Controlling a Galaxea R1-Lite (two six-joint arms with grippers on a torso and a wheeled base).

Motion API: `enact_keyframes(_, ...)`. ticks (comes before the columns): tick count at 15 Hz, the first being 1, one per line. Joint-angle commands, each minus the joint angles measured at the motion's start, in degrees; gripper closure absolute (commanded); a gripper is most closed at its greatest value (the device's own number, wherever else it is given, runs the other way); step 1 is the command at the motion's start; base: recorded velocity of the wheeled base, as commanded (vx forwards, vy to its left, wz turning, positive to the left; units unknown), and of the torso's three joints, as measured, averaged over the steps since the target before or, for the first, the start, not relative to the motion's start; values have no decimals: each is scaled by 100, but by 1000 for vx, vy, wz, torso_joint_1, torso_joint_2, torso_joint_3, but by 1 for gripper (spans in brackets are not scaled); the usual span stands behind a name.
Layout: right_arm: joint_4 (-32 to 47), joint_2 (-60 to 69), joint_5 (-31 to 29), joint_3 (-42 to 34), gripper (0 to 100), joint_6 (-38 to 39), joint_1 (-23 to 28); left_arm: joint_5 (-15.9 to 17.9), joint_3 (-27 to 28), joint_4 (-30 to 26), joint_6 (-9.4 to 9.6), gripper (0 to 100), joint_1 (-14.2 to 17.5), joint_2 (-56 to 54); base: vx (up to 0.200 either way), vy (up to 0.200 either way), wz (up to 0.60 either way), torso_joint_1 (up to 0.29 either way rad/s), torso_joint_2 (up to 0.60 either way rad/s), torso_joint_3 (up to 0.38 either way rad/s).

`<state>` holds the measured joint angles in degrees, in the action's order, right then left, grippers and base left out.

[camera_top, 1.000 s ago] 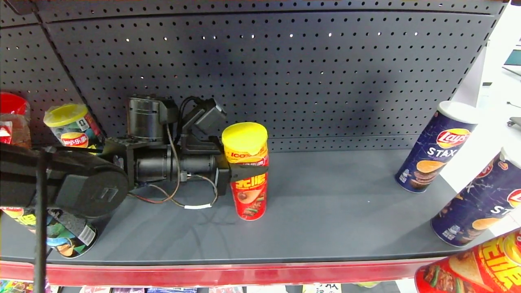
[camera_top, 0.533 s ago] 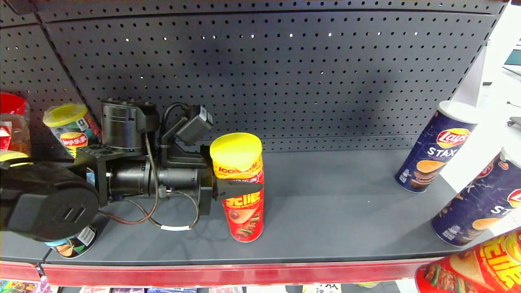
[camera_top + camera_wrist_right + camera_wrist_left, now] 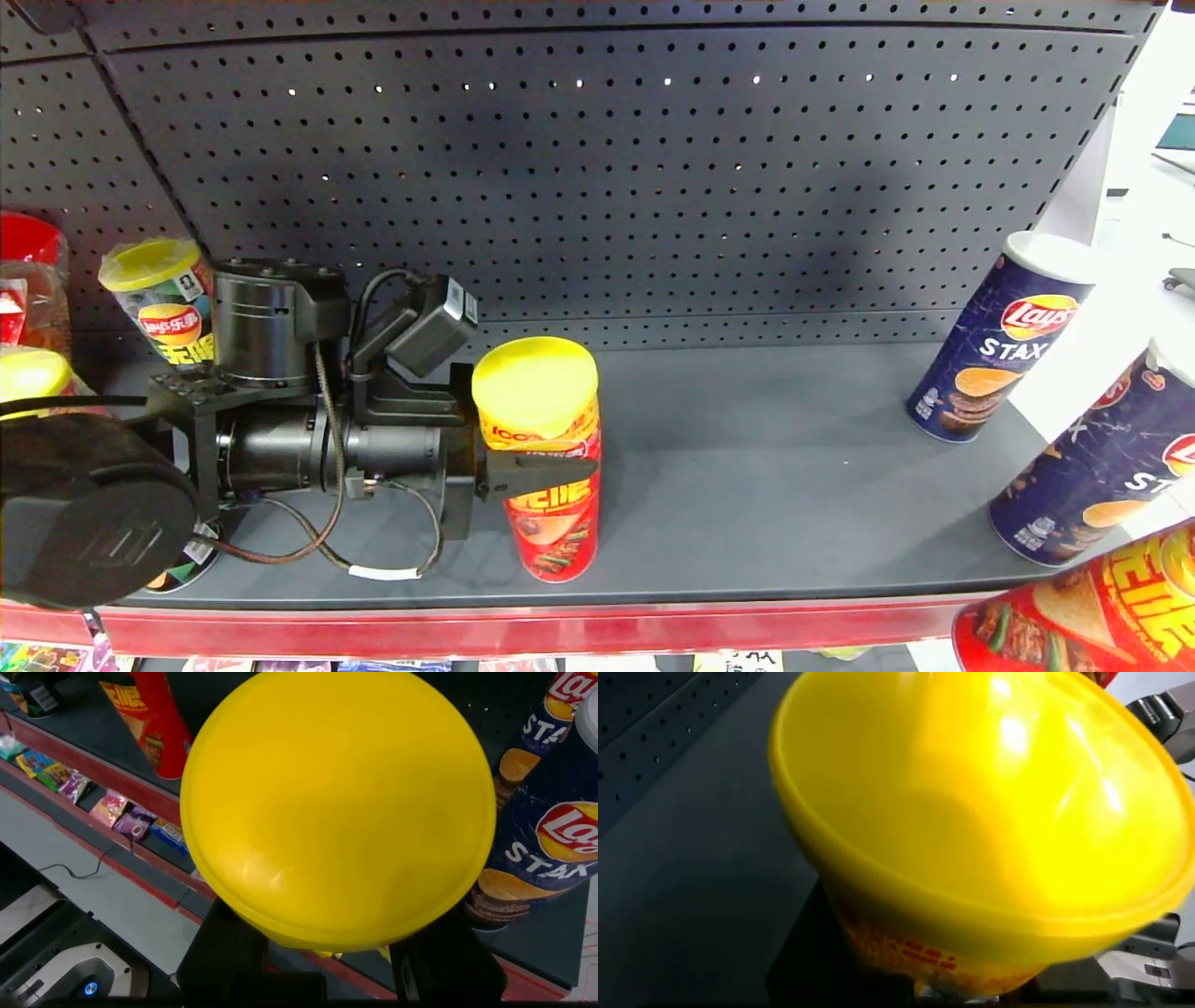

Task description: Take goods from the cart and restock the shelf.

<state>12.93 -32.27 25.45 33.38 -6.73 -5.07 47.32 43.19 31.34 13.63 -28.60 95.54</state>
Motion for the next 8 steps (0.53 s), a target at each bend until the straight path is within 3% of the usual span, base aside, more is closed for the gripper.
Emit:
enact_keyframes(1,7,-8,3,-24,100,-4,-3,-13,-56,-58,-27,100,-40,-79,0,0,0,0,0,0)
enact_keyframes(8,7,-34,-5,-7,100,-4,-3,-21,-118,-58,-71,100,-93,-141,0,0,0,0,0,0)
